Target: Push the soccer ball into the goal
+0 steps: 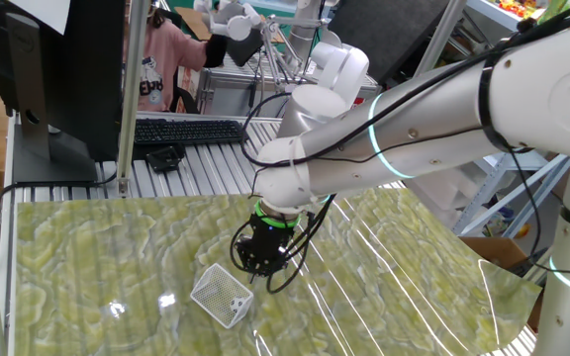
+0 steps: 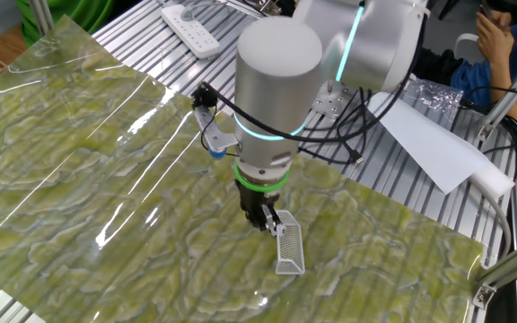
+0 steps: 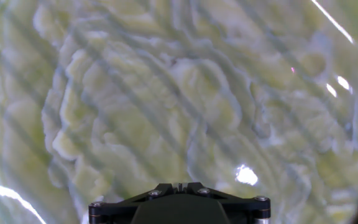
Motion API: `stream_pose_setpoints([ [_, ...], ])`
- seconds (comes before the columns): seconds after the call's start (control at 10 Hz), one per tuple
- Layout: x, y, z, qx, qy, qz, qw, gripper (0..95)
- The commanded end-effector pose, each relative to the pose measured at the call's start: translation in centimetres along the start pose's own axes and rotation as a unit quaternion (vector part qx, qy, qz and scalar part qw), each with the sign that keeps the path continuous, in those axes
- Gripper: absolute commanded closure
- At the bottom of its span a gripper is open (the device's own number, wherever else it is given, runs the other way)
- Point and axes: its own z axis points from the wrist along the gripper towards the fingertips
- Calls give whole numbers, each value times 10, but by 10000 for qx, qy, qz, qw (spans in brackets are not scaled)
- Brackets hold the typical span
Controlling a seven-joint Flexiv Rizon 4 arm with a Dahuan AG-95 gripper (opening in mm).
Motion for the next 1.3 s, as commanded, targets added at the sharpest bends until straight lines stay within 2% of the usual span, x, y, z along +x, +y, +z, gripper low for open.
stream_pose_setpoints([
  [0.1,-14,-21,-6,150,55,-1235,9922,950],
  [0.2,-14,-23,-7,226,59,-1456,9891,950],
  [0.3,-14,-24,-7,388,52,-1688,9849,950],
  [0.4,-12,-26,-9,591,33,-1957,9789,950],
  [0.5,-11,-29,-11,680,34,-2103,9753,950],
  [0.8,-4,-52,-24,679,110,-2434,9675,950],
  [1.0,1,-69,-32,624,93,-2486,9665,950],
  [1.1,4,-81,-37,562,114,-2550,9652,950],
  [1.3,9,-95,-41,435,112,-2528,9665,950],
])
